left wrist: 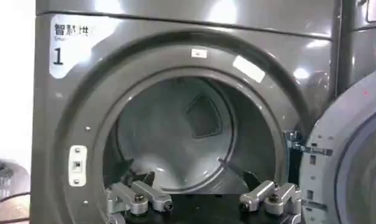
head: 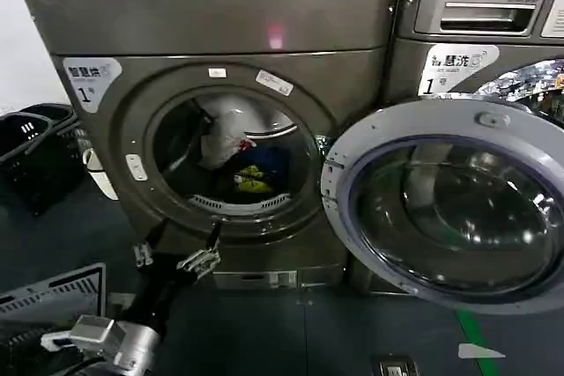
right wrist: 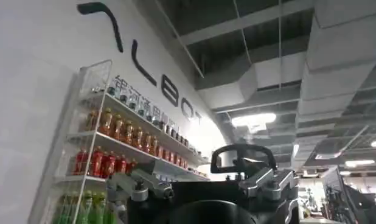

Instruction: Grasp the clothes from the dryer.

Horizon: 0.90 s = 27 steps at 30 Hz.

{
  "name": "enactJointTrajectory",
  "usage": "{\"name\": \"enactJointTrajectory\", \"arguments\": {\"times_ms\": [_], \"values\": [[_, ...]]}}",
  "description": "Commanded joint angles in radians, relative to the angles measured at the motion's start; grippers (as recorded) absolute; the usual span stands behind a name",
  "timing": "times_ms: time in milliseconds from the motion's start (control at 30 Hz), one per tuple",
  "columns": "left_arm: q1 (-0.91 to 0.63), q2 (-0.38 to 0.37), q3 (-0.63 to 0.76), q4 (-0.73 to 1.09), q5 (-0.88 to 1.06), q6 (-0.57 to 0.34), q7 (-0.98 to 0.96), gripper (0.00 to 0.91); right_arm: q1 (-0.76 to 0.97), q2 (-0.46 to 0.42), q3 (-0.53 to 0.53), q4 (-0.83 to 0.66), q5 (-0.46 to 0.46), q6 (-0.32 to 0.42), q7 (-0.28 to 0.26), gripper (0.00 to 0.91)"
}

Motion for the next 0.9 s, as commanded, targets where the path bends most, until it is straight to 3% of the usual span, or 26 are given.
{"name": "enactJointTrajectory", "arguments": {"times_ms": [33,900], "values": [[-0.002,-0.004,0.006,0.010,0.003,0.000,0.000,0.907,0.001,-0.002,-0.001,0.001,0.001,0.002,-0.003,0.907],[-0.008,0.002,0.011,0.024,0.005,-0.006,0.004,0.907,-0.011,0.005,0.000,0.017,-0.004,0.009,-0.007,0.907]]}}
